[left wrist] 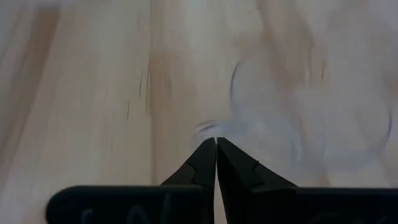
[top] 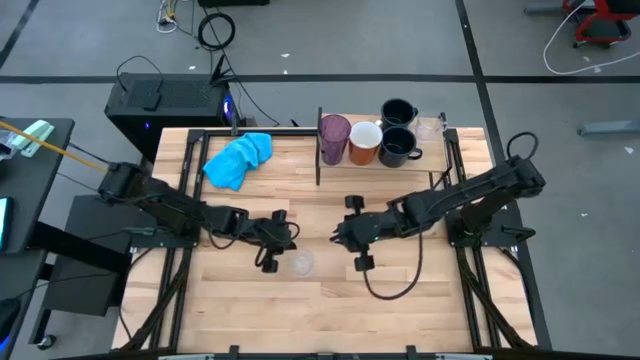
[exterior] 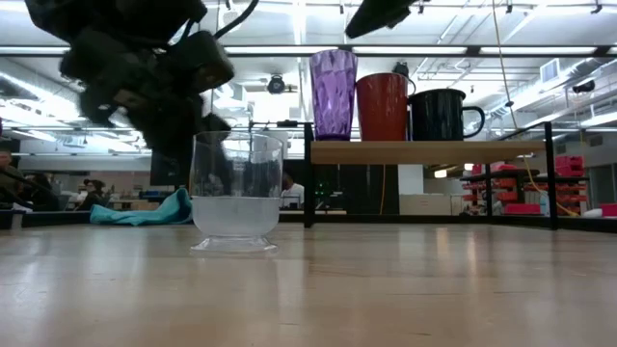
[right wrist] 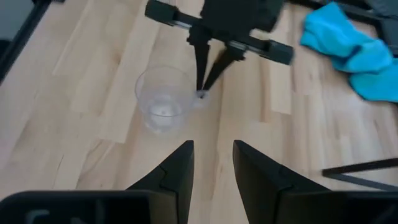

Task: Stack small to large cups/mugs on shelf
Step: Put the transparent mug on the shelf

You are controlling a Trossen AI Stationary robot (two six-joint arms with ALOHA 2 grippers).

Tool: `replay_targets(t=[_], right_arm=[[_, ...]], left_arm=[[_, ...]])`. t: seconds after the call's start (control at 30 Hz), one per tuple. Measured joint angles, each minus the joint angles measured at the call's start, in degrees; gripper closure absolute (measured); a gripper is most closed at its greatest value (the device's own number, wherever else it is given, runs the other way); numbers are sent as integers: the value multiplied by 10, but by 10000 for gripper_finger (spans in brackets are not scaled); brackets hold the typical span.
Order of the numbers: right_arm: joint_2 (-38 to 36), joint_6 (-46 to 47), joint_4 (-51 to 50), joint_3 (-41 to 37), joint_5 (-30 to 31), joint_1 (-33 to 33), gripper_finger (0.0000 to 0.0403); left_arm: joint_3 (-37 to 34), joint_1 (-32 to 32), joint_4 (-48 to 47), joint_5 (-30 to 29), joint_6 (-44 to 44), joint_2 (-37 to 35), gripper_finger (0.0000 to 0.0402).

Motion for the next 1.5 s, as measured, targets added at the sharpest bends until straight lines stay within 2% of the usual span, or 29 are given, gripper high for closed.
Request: replay_targets(t=[0.3, 0.53, 0.7, 0.93, 1.1, 1.27, 1.5], right_arm=[[48, -29, 38, 0, -31, -1, 285], [84, -52, 68, 0, -36, -6, 285], [109, -55, 77, 0, -109, -33, 283], [129, -81, 94, 0, -136, -46, 283], [140, -86, 121, 1, -179, -42, 283], [160, -111, 127, 8, -192, -16, 283], [207, -112, 98, 71, -194, 5, 284]], left_arm=[[1, 3, 135, 0, 15, 57, 386], [1, 6, 167, 9, 19, 74, 386], [2, 6, 157, 38, 21, 56, 383], [1, 6, 81, 41, 28, 4, 392], [1, 6, 33, 41, 29, -28, 382], [0, 6, -11, 41, 29, -51, 380], [4, 14, -13, 41, 29, -59, 392]])
